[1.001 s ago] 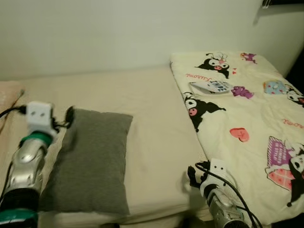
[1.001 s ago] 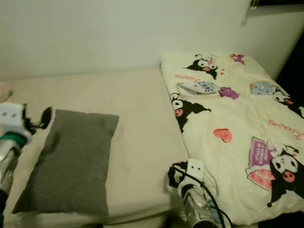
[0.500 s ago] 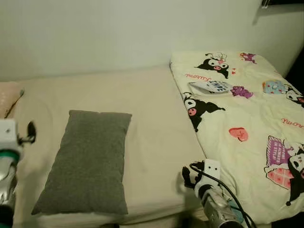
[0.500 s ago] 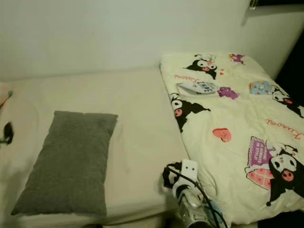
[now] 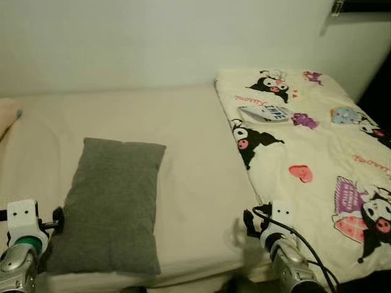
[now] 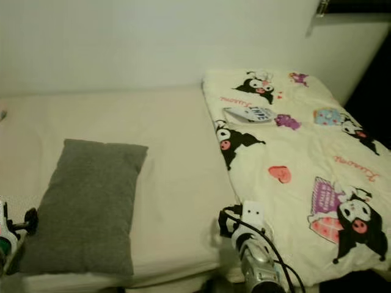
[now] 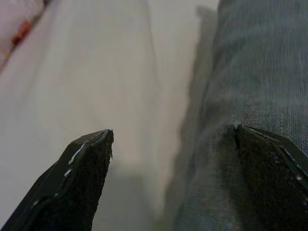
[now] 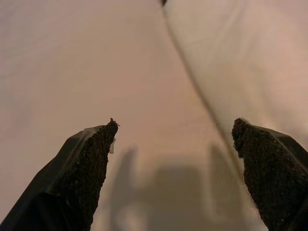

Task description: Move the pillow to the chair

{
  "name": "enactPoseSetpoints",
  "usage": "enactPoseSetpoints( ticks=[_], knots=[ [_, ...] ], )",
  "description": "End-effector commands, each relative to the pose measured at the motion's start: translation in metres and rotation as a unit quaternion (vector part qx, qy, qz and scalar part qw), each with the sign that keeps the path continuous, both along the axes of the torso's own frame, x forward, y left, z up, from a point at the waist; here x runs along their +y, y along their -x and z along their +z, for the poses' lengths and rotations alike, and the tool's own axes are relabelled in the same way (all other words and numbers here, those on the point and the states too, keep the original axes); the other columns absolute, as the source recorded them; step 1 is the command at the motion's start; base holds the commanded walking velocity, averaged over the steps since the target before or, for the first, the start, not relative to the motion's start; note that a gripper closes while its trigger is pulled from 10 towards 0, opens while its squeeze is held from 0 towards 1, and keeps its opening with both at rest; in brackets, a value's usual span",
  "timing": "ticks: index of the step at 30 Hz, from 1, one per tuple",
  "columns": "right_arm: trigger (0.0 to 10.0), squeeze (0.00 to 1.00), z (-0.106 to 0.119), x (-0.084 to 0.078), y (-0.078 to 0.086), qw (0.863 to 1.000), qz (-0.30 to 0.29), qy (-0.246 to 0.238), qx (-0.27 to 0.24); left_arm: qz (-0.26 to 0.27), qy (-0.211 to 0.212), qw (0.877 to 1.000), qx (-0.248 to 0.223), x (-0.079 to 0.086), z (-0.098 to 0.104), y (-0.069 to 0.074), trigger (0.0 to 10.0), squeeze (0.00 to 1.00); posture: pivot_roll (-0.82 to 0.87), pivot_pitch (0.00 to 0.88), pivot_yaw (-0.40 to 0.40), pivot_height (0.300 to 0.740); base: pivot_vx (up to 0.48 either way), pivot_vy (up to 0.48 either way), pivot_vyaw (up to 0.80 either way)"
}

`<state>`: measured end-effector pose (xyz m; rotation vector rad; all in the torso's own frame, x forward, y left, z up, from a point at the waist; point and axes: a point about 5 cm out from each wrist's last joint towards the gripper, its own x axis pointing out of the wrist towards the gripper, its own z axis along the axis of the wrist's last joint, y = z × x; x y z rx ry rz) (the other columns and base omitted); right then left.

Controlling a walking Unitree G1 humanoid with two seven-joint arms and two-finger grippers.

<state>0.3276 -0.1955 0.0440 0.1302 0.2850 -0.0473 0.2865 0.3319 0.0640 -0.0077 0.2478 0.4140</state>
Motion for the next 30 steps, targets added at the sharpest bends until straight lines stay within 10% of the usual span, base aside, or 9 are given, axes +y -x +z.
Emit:
enactPoseSetpoints(
  ticks=[1,12,15,20,27,30],
  knots=[
    [10.0,0.00,-0.006,0.000,0.005,1.000,0.014,0.011,0.013,0.015,0.015,1.000,0.023,0.001,-0.010,0.006,10.0,0.00,-0.07,0.120,0.016,0.617,0.000,0.000,0.00],
    [10.0,0.00,-0.004,-0.004,0.006,0.999,0.021,0.024,0.008,-0.005,0.102,0.995,0.001,-0.021,-0.014,-0.007,10.0,0.00,-0.08,0.127,-0.001,0.617,0.000,0.000,0.00],
    [10.0,0.00,-0.001,-0.008,0.004,1.000,0.013,0.024,0.006,-0.078,0.136,0.987,-0.040,-0.052,-0.002,-0.031,10.0,0.00,-0.08,0.125,0.001,0.617,0.000,0.000,0.00],
    [10.0,0.00,0.011,-0.016,-0.003,1.000,-0.014,0.018,-0.011,-0.313,0.164,0.922,-0.161,-0.157,0.068,-0.089,10.0,0.00,-0.07,0.112,0.024,0.617,0.000,0.000,0.00],
    [10.0,0.00,0.012,-0.021,-0.003,0.999,-0.030,0.015,-0.015,-0.428,0.176,0.859,-0.218,-0.216,0.111,-0.098,10.0,0.00,-0.06,0.103,0.062,0.617,0.000,0.000,0.00],
    [10.0,0.00,0.010,-0.028,0.001,0.999,-0.047,0.013,-0.015,-0.502,0.210,0.798,-0.257,-0.266,0.144,-0.093,10.0,0.00,-0.06,0.099,0.074,0.617,0.000,0.000,0.00]
  ],
)
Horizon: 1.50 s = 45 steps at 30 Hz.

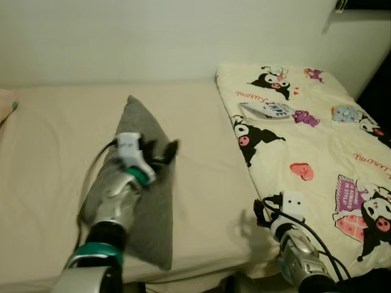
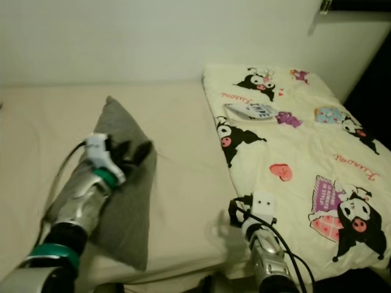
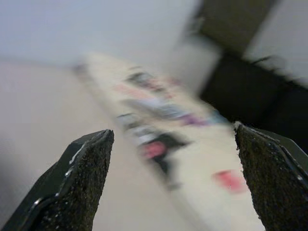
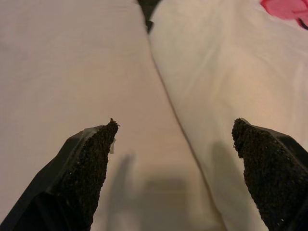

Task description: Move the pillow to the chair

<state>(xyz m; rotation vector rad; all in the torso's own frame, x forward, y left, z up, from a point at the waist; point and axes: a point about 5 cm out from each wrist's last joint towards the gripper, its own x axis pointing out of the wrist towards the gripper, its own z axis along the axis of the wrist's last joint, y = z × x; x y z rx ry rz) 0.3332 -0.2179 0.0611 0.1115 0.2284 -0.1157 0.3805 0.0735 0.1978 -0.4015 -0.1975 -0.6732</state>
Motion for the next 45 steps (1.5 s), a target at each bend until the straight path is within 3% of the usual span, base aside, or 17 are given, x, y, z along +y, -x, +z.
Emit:
enactPoseSetpoints(
  ticks=[1,9,13,17,18,23,24,28,29,33,35,36,37,39,41,43,45],
  knots=[
    [10.0,0.00,-0.008,-0.008,0.008,1.000,-0.017,-0.001,0.012,-0.043,0.014,0.999,-0.022,-0.019,0.016,0.004,10.0,0.00,-0.05,0.096,0.077,0.617,0.000,0.000,0.00],
    [10.0,0.00,-0.009,-0.023,0.012,0.999,-0.040,0.005,0.019,-0.131,0.033,0.990,-0.042,-0.079,0.033,0.022,10.0,0.00,-0.06,0.082,0.089,0.617,0.000,0.000,0.00],
    [10.0,0.00,-0.008,-0.024,0.012,0.999,-0.045,0.004,0.016,-0.074,-0.030,0.996,-0.049,-0.066,0.026,0.015,10.0,0.00,-0.06,0.073,0.092,0.617,0.000,0.000,0.00],
    [10.0,0.00,-0.011,-0.021,0.013,0.999,-0.040,0.003,0.021,0.015,-0.115,0.993,-0.022,-0.038,0.008,0.003,10.0,0.00,-0.05,0.072,0.091,0.617,0.000,0.000,0.00],
    [10.0,0.00,-0.013,-0.018,0.014,0.999,-0.036,0.003,0.024,0.064,-0.156,0.986,-0.002,-0.017,-0.004,-0.002,10.0,0.00,-0.05,0.068,0.084,0.617,0.000,0.000,0.00],
    [10.0,0.00,-0.019,-0.006,0.015,0.999,-0.016,0.007,0.037,0.275,-0.273,0.920,0.066,0.098,-0.038,-0.007,10.0,0.00,-0.04,0.061,0.073,0.617,0.000,0.000,0.00],
    [10.0,0.00,-0.019,-0.006,0.015,0.999,-0.016,0.007,0.037,0.275,-0.273,0.920,0.066,0.098,-0.038,-0.007,10.0,0.00,-0.04,0.061,0.073,0.617,0.000,0.000,0.00],
    [10.0,0.00,-0.021,-0.001,0.015,0.999,-0.005,0.005,0.040,0.417,-0.313,0.845,0.119,0.186,-0.051,0.012,10.0,0.00,-0.04,0.059,0.069,0.617,0.000,0.000,0.00],
    [10.0,0.00,-0.021,-0.001,0.015,0.999,-0.005,0.005,0.040,0.417,-0.313,0.845,0.119,0.186,-0.051,0.012,10.0,0.00,-0.04,0.059,0.069,0.617,0.000,0.000,0.00],
    [10.0,0.00,-0.022,0.002,0.015,0.999,0.004,0.006,0.043,0.527,-0.371,0.750,0.151,0.261,-0.064,0.051,10.0,0.00,-0.03,0.062,0.055,0.617,0.000,0.000,0.00],
    [10.0,0.00,-0.022,0.002,0.015,0.999,0.004,0.006,0.043,0.527,-0.371,0.750,0.151,0.261,-0.064,0.051,10.0,0.00,-0.03,0.062,0.055,0.617,0.000,0.000,0.00],
    [10.0,0.00,-0.022,0.002,0.015,0.999,0.006,0.006,0.043,0.542,-0.374,0.736,0.158,0.270,-0.066,0.058,10.0,0.00,-0.03,0.062,0.055,0.617,0.000,0.000,0.00],
    [10.0,0.00,-0.023,0.003,0.015,0.999,0.007,0.006,0.043,0.573,-0.379,0.705,0.178,0.286,-0.073,0.071,10.0,0.00,-0.03,0.068,0.051,0.617,0.000,0.000,0.00],
    [10.0,0.00,-0.023,0.003,0.015,0.999,0.007,0.006,0.043,0.573,-0.379,0.705,0.178,0.286,-0.073,0.071,10.0,0.00,-0.03,0.068,0.051,0.617,0.000,0.000,0.00],
    [10.0,0.00,-0.024,0.006,0.015,0.999,0.012,0.006,0.045,0.617,-0.366,0.656,0.233,0.312,-0.092,0.101,10.0,0.00,-0.03,0.075,0.047,0.617,0.000,0.000,0.00],
    [10.0,0.00,-0.024,0.008,0.015,0.999,0.018,0.006,0.048,0.620,-0.338,0.651,0.277,0.317,-0.109,0.116,10.0,0.00,-0.03,0.083,0.042,0.617,0.000,0.000,0.00],
    [10.0,0.00,-0.025,0.008,0.015,0.999,0.020,0.007,0.049,0.610,-0.314,0.664,0.299,0.314,-0.118,0.118,10.0,0.00,-0.03,0.091,0.034,0.617,0.000,0.000,0.00]
  ],
)
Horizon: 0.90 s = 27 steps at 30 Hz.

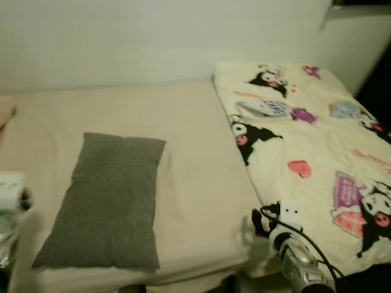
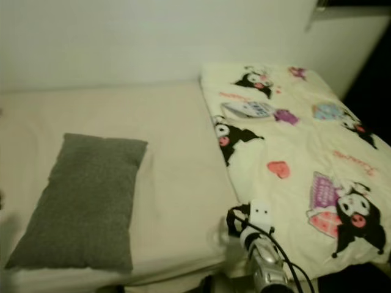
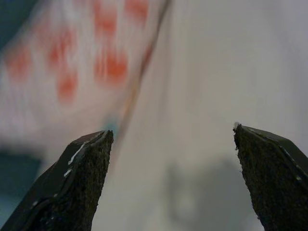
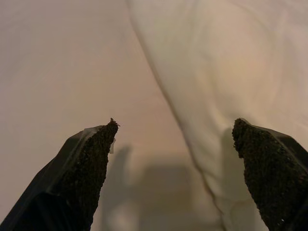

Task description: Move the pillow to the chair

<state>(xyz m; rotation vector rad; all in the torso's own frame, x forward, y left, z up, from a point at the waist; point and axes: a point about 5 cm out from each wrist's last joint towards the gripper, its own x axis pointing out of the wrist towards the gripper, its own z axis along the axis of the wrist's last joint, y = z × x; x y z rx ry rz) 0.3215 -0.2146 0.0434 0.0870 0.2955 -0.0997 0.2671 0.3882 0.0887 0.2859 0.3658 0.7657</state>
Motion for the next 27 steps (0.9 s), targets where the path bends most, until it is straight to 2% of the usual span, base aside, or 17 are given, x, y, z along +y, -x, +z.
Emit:
enactPoseSetpoints(
  ticks=[1,2,6,9,11,12,13,15,16,17,19,20,22,24,25,27],
  knots=[
    [10.0,0.00,-0.007,0.006,0.003,1.000,0.010,-0.002,0.015,0.002,0.074,0.997,0.009,-0.009,-0.020,0.004,10.0,0.00,-0.03,0.091,0.034,0.617,0.000,0.000,0.00],
    [10.0,0.00,-0.007,0.006,0.003,1.000,0.010,-0.002,0.015,0.002,0.074,0.997,0.009,-0.009,-0.020,0.004,10.0,0.00,-0.03,0.091,0.034,0.617,0.000,0.000,0.00],
    [10.0,0.00,-0.005,0.006,0.002,1.000,0.012,0.000,0.014,-0.017,0.156,0.987,0.011,-0.029,-0.037,-0.001,10.0,0.00,-0.04,0.095,0.032,0.617,0.000,0.000,0.00],
    [10.0,0.00,-0.004,0.005,0.001,1.000,0.011,0.001,0.013,-0.024,0.181,0.983,0.008,-0.035,-0.040,-0.005,10.0,0.00,-0.04,0.095,0.032,0.617,0.000,0.000,0.00],
    [10.0,0.00,-0.003,0.002,0.001,1.000,0.008,0.003,0.013,-0.058,0.223,0.973,-0.005,-0.053,-0.041,-0.017,10.0,0.00,-0.04,0.095,0.032,0.617,0.000,0.000,0.00],
    [10.0,0.00,-0.003,0.002,0.001,1.000,0.008,0.003,0.013,-0.058,0.223,0.973,-0.005,-0.053,-0.041,-0.017,10.0,0.00,-0.04,0.095,0.032,0.617,0.000,0.000,0.00],
    [10.0,0.00,-0.003,0.000,0.001,1.000,0.005,0.004,0.014,-0.073,0.236,0.969,-0.012,-0.060,-0.041,-0.023,10.0,0.00,-0.04,0.095,0.032,0.617,0.000,0.000,0.00],
    [10.0,0.00,-0.003,-0.005,0.002,1.000,-0.008,0.005,0.016,-0.116,0.279,0.952,-0.044,-0.082,-0.036,-0.039,10.0,0.00,-0.04,0.097,0.040,0.617,0.000,0.000,0.00],
    [10.0,0.00,-0.003,-0.005,0.002,1.000,-0.008,0.005,0.016,-0.116,0.279,0.952,-0.044,-0.082,-0.036,-0.039,10.0,0.00,-0.04,0.097,0.040,0.617,0.000,0.000,0.00],
    [10.0,0.00,-0.002,-0.012,0.002,1.000,-0.024,0.005,0.015,-0.182,0.298,0.935,-0.069,-0.106,-0.027,-0.057,10.0,0.00,-0.05,0.097,0.044,0.617,0.000,0.000,0.00],
    [10.0,0.00,0.000,-0.016,0.002,0.999,-0.030,0.005,0.014,-0.229,0.308,0.919,-0.085,-0.123,-0.017,-0.069,10.0,0.00,-0.05,0.097,0.044,0.617,0.000,0.000,0.00],
    [10.0,0.00,0.000,-0.016,0.002,0.999,-0.030,0.005,0.014,-0.229,0.308,0.919,-0.085,-0.123,-0.017,-0.069,10.0,0.00,-0.05,0.097,0.044,0.617,0.000,0.000,0.00],
    [10.0,0.00,0.001,-0.019,0.002,0.999,-0.036,0.005,0.013,-0.273,0.325,0.900,-0.103,-0.141,-0.007,-0.081,10.0,0.00,-0.05,0.097,0.044,0.617,0.000,0.000,0.00],
    [10.0,0.00,0.001,-0.024,0.003,0.999,-0.045,0.005,0.013,-0.344,0.352,0.863,-0.117,-0.177,0.006,-0.096,10.0,0.00,-0.04,0.096,0.062,0.617,0.000,0.000,0.00],
    [10.0,0.00,0.001,-0.024,0.003,0.999,-0.045,0.005,0.013,-0.344,0.352,0.863,-0.117,-0.177,0.006,-0.096,10.0,0.00,-0.04,0.096,0.062,0.617,0.000,0.000,0.00],
    [10.0,0.00,0.001,-0.027,0.004,0.999,-0.053,0.005,0.013,-0.400,0.371,0.829,-0.121,-0.209,0.015,-0.103,10.0,0.00,-0.04,0.094,0.070,0.617,0.000,0.000,0.00]
  ],
)
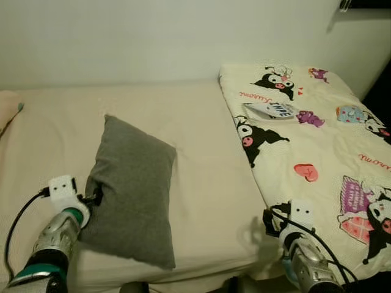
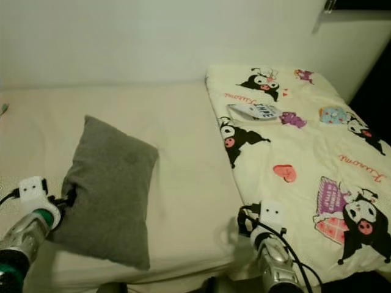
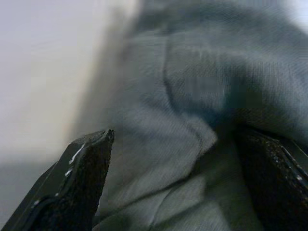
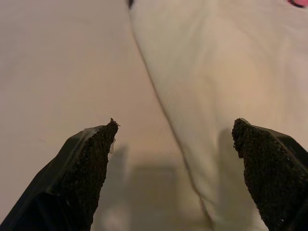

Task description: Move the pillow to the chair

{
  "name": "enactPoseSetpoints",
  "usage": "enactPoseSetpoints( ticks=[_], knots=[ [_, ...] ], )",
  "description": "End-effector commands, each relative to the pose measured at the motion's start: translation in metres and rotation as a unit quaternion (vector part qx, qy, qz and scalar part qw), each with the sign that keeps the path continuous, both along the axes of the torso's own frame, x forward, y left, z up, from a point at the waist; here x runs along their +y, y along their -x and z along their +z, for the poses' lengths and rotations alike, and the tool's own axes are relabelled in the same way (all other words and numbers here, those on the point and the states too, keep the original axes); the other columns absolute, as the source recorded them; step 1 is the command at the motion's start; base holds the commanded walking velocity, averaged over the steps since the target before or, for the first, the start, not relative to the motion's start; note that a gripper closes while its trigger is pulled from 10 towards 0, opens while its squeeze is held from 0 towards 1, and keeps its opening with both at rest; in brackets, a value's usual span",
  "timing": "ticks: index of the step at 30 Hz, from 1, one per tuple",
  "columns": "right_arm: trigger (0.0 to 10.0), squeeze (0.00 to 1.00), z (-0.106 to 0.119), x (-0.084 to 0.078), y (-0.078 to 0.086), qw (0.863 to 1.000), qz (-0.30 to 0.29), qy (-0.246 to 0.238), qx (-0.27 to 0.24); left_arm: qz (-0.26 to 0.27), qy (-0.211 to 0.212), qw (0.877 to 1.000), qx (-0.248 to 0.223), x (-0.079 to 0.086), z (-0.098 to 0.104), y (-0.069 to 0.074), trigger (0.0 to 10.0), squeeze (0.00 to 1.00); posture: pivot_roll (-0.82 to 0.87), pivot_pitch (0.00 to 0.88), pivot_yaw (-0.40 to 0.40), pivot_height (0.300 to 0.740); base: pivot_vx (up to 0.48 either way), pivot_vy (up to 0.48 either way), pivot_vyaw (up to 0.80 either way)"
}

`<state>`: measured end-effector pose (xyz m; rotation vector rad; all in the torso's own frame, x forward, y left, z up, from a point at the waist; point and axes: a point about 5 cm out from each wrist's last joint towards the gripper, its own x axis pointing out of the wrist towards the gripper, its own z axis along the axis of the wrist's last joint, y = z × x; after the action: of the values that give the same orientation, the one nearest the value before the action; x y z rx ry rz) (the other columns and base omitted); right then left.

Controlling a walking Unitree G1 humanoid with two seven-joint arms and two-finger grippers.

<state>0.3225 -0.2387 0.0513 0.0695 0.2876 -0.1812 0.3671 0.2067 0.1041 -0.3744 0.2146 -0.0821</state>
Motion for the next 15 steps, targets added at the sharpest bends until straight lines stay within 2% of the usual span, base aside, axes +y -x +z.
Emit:
enactPoseSetpoints(
  ticks=[1,2,3,5,7,8,9,11,13,14,15],
  knots=[
    [10.0,0.00,-0.006,-0.003,0.005,1.000,-0.014,-0.011,0.014,-0.062,0.015,0.998,0.002,-0.027,-0.001,-0.002,10.0,0.00,-0.04,0.094,0.070,0.617,0.000,0.000,0.00],
    [10.0,0.00,-0.006,-0.003,0.005,1.000,-0.014,-0.011,0.014,-0.062,0.015,0.998,0.002,-0.027,-0.001,-0.002,10.0,0.00,-0.04,0.094,0.070,0.617,0.000,0.000,0.00],
    [10.0,0.00,-0.006,-0.004,0.005,1.000,-0.017,-0.012,0.013,-0.092,0.029,0.995,-0.003,-0.044,0.002,-0.004,10.0,0.00,-0.04,0.094,0.070,0.617,0.000,0.000,0.00],
    [10.0,0.00,-0.006,-0.004,0.005,1.000,-0.017,-0.012,0.013,-0.092,0.029,0.995,-0.003,-0.044,0.002,-0.004,10.0,0.00,-0.04,0.094,0.070,0.617,0.000,0.000,0.00],
    [10.0,0.00,-0.007,-0.006,0.007,1.000,-0.023,-0.013,0.013,-0.184,0.056,0.981,-0.010,-0.098,0.011,-0.005,10.0,0.00,-0.04,0.091,0.083,0.617,0.000,0.000,0.00],
    [10.0,0.00,-0.007,-0.006,0.007,1.000,-0.023,-0.013,0.013,-0.184,0.056,0.981,-0.010,-0.098,0.011,-0.005,10.0,0.00,-0.04,0.091,0.083,0.617,0.000,0.000,0.00],
    [10.0,0.00,-0.008,-0.006,0.008,1.000,-0.025,-0.013,0.013,-0.218,0.064,0.974,-0.014,-0.119,0.015,-0.003,10.0,0.00,-0.04,0.088,0.090,0.617,0.000,0.000,0.00],
    [10.0,0.00,-0.008,-0.006,0.008,1.000,-0.025,-0.013,0.013,-0.218,0.064,0.974,-0.014,-0.119,0.015,-0.003,10.0,0.00,-0.04,0.088,0.090,0.617,0.000,0.000,0.00],
    [10.0,0.00,-0.012,-0.008,0.011,0.999,-0.030,-0.013,0.018,-0.281,0.088,0.955,-0.028,-0.160,0.031,-0.001,10.0,0.00,-0.04,0.086,0.100,0.617,0.000,0.000,0.00],
    [10.0,0.00,-0.012,-0.008,0.011,0.999,-0.030,-0.013,0.018,-0.281,0.088,0.955,-0.028,-0.160,0.031,-0.001,10.0,0.00,-0.04,0.086,0.100,0.617,0.000,0.000,0.00],
    [10.0,0.00,-0.013,-0.009,0.012,0.999,-0.033,-0.012,0.020,-0.298,0.097,0.949,-0.029,-0.175,0.038,0.000,10.0,0.00,-0.04,0.086,0.100,0.617,0.000,0.000,0.00]
  ],
)
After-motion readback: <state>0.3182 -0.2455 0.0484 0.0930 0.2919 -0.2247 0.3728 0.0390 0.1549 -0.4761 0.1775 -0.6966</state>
